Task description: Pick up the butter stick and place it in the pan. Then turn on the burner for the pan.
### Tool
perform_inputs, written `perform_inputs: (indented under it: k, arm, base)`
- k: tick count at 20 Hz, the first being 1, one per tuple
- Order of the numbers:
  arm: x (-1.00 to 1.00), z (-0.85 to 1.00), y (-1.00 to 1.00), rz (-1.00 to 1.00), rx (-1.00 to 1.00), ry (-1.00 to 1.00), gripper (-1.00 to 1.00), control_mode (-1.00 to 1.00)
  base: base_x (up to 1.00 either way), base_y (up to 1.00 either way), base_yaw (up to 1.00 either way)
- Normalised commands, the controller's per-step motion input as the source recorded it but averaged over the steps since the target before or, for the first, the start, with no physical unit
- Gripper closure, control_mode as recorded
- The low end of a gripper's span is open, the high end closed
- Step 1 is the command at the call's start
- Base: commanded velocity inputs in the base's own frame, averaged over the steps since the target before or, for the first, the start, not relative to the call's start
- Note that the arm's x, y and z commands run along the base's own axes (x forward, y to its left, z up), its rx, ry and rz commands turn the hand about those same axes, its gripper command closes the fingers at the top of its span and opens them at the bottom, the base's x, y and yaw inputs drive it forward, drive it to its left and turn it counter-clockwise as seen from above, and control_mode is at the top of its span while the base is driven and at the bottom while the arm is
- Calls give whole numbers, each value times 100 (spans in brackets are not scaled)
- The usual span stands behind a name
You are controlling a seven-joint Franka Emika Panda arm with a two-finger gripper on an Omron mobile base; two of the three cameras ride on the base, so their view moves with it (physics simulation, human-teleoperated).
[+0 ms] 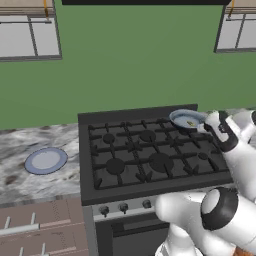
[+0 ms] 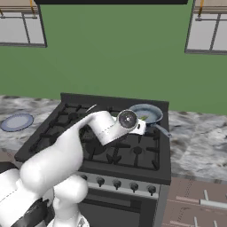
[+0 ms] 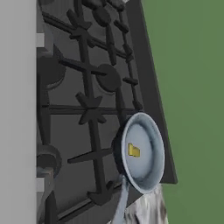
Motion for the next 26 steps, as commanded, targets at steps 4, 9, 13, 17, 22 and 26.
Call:
perform_inputs:
  k: [4, 9, 13, 17, 22, 26]
  arm:
    - [-100, -5, 0, 4, -7, -14, -100, -100]
    - [-93, -39, 0, 5, -9, -13, -100, -100]
    - [-100, -48, 0, 3, -10, -19, -100, -100]
    - [-58, -56, 0, 2, -9, -1, -100, -100]
    - [-13, -44, -1, 3, -14, -1, -100, -100]
    - [-31, -40, -17, 0, -2, -8, -100, -100]
  base:
    - [0, 0, 0]
    - [0, 0, 0]
    - [0, 0, 0]
    - [0, 0, 0]
    - [0, 0, 0]
    - [0, 0, 0]
